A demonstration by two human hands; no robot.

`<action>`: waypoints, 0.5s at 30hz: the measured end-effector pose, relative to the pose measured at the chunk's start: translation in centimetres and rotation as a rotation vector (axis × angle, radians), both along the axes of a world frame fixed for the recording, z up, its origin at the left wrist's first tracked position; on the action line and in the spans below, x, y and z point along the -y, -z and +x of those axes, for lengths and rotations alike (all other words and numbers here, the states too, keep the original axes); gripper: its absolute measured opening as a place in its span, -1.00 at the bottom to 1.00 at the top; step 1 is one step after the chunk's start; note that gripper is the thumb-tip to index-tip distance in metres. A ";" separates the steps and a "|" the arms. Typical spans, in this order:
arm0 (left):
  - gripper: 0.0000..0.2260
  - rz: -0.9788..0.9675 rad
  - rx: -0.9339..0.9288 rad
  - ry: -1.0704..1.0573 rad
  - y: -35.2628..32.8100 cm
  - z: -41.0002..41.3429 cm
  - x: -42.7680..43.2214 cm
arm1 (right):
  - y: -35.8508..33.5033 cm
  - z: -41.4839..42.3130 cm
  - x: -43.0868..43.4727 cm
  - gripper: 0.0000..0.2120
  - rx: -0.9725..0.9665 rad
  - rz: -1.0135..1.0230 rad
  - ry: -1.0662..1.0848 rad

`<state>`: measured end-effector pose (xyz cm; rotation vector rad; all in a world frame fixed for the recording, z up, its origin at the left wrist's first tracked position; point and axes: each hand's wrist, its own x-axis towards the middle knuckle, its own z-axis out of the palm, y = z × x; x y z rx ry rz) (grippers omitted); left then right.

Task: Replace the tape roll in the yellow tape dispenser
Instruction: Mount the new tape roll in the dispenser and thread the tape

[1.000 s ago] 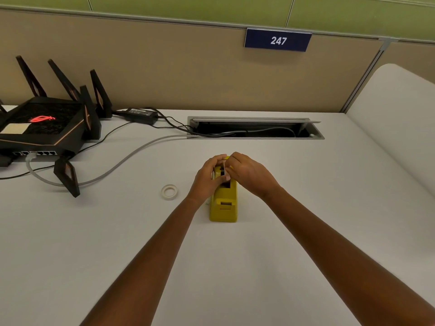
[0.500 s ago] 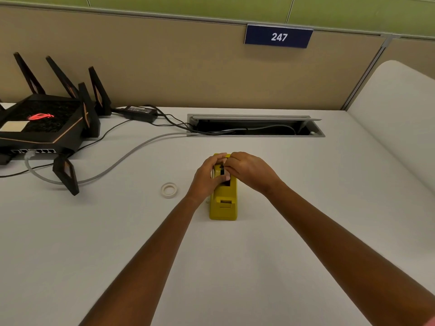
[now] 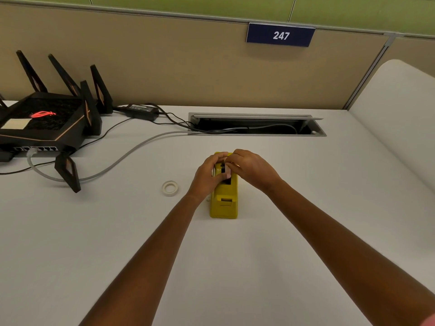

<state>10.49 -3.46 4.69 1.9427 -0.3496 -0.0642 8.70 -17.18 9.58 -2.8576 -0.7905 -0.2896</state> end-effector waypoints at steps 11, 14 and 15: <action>-0.53 0.003 -0.011 0.012 -0.3 -0.1 -0.1 | -0.5 0.4 0.4 -0.75 -0.125 -0.029 0.037; -0.54 0.004 -0.010 0.012 -0.3 -0.2 -0.1 | -0.3 0.3 0.3 -0.76 -0.106 -0.019 0.026; -0.55 0.006 -0.010 0.009 -0.3 -0.2 0.0 | -0.2 0.3 0.3 -0.76 -0.099 -0.011 0.025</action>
